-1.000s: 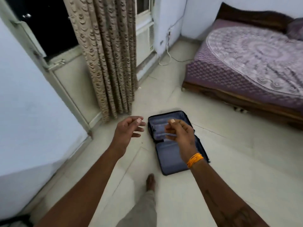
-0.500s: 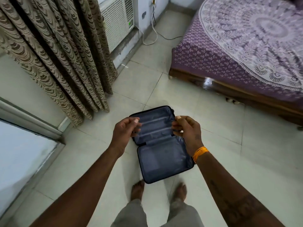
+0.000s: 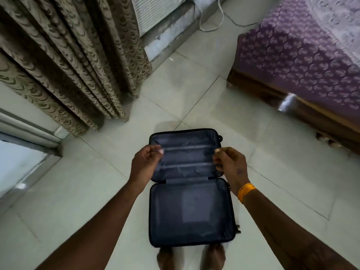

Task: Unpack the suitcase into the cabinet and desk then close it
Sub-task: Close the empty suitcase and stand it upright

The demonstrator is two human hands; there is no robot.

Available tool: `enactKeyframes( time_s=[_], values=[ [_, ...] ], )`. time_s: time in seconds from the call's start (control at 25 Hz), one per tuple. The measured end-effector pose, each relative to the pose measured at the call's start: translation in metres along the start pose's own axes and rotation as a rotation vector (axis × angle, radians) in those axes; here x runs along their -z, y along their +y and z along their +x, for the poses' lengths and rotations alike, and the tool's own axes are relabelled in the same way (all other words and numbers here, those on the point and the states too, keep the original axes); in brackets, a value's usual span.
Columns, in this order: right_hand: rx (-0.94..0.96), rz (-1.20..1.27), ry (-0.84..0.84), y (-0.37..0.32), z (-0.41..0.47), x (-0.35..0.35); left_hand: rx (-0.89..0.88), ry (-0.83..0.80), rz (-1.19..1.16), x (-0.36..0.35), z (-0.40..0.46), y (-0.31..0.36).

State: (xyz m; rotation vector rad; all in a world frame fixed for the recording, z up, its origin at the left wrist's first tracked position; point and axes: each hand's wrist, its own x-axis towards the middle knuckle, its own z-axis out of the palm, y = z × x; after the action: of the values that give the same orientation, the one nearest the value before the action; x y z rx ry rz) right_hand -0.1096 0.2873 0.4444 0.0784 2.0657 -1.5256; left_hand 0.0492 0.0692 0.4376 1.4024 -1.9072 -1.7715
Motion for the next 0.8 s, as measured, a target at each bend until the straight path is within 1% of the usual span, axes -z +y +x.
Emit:
enactKeyframes(
  time_s=[0.16,0.28,0.36,0.44,0.48,0.52,0.56,0.6,0.68,0.8],
  values=[
    [0.056,-0.129,0.047,0.116,0.125,-0.013,0.007,0.059,0.099,-0.056,0.097,-0.125],
    [0.088,-0.301,0.077,0.2,0.203,-0.024,0.024,0.07,0.186,-0.078,0.167,-0.215],
    [0.111,-0.452,0.057,0.256,0.25,-0.032,0.002,0.12,0.33,-0.089,0.209,-0.274],
    [0.168,-0.627,0.039,0.296,0.288,-0.041,-0.022,0.212,0.548,-0.097,0.244,-0.319],
    [0.209,-0.717,0.043,0.317,0.307,-0.045,-0.013,0.254,0.609,-0.103,0.26,-0.34],
    [0.237,-0.801,0.06,0.332,0.326,-0.048,0.001,0.293,0.636,-0.108,0.274,-0.357],
    [0.219,-0.857,0.092,0.345,0.345,-0.049,0.028,0.325,0.643,-0.112,0.29,-0.37],
    [0.163,-0.878,0.122,0.353,0.362,-0.049,0.069,0.346,0.618,-0.115,0.306,-0.378],
    [0.057,-0.867,0.139,0.365,0.386,-0.047,0.147,0.349,0.573,-0.122,0.327,-0.391],
    [0.033,-0.817,0.101,0.372,0.411,-0.04,0.209,0.382,0.583,-0.123,0.347,-0.401]
  ],
)
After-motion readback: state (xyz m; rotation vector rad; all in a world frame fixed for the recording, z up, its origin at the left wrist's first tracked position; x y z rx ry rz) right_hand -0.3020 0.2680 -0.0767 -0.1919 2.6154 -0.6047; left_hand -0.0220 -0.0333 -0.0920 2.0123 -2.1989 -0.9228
